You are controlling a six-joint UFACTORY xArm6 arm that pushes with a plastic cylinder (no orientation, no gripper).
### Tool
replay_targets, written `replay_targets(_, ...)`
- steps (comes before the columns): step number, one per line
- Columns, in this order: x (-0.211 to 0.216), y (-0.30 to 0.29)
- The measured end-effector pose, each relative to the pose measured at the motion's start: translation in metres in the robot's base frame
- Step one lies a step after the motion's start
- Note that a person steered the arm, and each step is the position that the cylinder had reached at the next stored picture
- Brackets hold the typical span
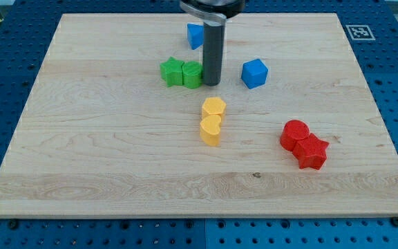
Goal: Move your arm towards the blue triangle
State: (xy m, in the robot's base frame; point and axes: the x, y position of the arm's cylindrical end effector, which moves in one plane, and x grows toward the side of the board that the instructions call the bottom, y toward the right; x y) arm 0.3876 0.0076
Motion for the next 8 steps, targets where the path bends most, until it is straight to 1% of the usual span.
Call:
replay_targets(2, -0.013, -0.048)
replay_targets(3, -0.015, -0.041)
replay_targets(4, -0.049, -0.047)
replay_targets(5, -0.095, -0.068)
replay_targets(6, -0.132, -0.079)
replay_targets(7, -0.159, -0.075)
replay_targets(8, -0.172, -0.073)
